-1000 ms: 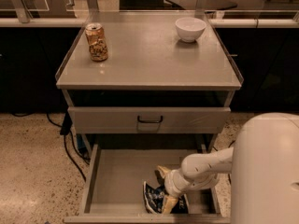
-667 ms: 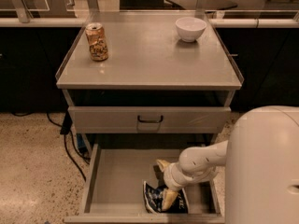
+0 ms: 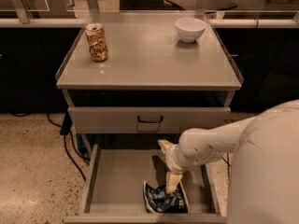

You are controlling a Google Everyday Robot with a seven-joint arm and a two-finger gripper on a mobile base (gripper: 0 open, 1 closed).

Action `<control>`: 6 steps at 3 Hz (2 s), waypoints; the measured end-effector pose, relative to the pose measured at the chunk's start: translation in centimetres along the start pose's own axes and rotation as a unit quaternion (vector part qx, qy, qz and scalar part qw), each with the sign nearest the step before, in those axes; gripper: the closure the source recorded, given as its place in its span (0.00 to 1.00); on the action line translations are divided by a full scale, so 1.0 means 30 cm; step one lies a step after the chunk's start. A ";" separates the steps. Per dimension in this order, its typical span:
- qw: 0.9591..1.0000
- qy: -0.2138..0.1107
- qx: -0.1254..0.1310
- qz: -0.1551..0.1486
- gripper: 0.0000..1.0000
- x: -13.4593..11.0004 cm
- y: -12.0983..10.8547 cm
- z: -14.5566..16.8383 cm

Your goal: Place blue chip bag into middle drawer

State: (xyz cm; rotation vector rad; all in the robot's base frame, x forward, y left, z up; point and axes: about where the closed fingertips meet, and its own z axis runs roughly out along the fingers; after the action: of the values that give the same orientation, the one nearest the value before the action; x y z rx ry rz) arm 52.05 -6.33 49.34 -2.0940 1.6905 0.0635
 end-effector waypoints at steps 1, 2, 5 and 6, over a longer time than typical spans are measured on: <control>0.999 0.047 0.006 -0.003 0.00 0.011 0.012 -0.179; 0.996 0.084 0.013 0.008 0.00 0.073 0.065 -0.336; 0.959 0.240 0.104 0.107 0.00 0.371 0.249 -0.954; 0.955 0.262 0.113 0.080 0.00 0.333 0.208 -0.957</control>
Offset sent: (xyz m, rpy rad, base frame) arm -0.0743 -0.1283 0.2065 -0.2028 -0.1933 -0.2465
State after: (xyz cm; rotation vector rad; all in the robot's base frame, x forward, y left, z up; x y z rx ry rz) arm 41.86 -26.97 70.15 -1.8991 2.0459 -0.6604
